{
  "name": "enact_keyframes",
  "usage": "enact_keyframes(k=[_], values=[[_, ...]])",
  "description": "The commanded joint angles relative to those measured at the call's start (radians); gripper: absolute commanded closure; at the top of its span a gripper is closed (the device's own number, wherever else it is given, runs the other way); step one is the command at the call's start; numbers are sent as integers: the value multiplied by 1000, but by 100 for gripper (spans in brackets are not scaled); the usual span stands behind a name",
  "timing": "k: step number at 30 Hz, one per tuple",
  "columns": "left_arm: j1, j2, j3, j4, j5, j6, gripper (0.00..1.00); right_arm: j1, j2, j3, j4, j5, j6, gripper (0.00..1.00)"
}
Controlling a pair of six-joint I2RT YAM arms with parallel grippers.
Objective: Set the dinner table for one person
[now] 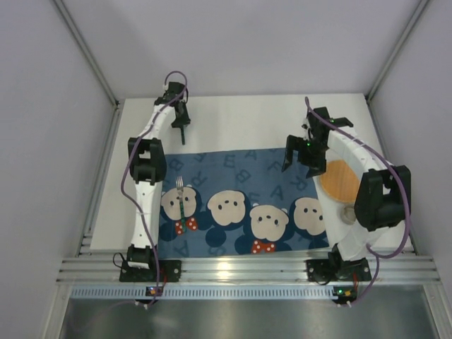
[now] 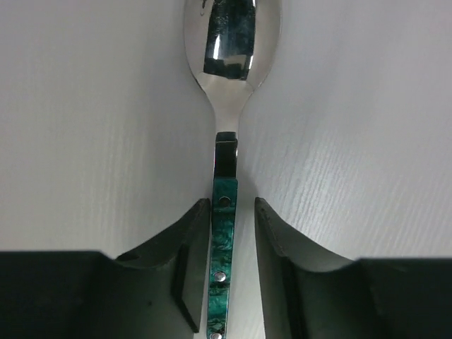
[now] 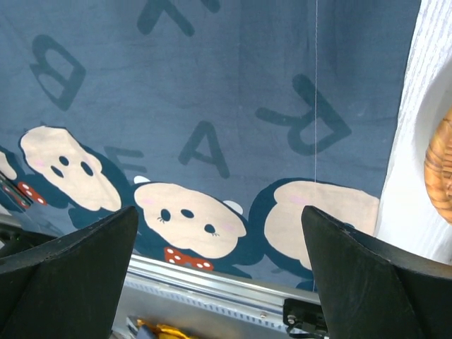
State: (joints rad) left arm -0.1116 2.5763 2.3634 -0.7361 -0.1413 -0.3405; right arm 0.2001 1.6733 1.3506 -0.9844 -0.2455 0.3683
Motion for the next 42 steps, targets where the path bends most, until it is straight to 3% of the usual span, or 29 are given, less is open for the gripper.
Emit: enact_keyframes(k=[1, 5, 9, 17, 22, 26, 32, 37, 42], values=[[-2, 19, -13, 3, 25, 9, 65, -7, 34, 62, -25, -8, 3, 0], [-2, 19, -44, -8, -1, 15, 86, -7, 51, 90, -30, -15, 9, 0], [-2, 13, -50, -26, -12, 5, 100, -7, 34, 84, -30, -20, 8, 0], [-80, -145, -49, -77, 8, -104, 100, -7, -60, 9, -10, -12, 18, 0], [-238, -338, -219, -71, 6, -271, 100, -7, -142, -8, 3, 15, 96, 0], [-455, -470, -378, -13, -12, -426, 100, -7, -211, -22, -5, -6, 133, 0], [-663, -444, -374, -6, -32, -553, 100, -13, -365, -27, -85, 139, 245, 0], [-761, -407, -388, -3, -49, -621, 100, -44, -546, -28, -166, 238, 308, 0], [-839, -433, -518, 95, -26, -735, 100, -47, -752, 1, -305, 348, 356, 0]])
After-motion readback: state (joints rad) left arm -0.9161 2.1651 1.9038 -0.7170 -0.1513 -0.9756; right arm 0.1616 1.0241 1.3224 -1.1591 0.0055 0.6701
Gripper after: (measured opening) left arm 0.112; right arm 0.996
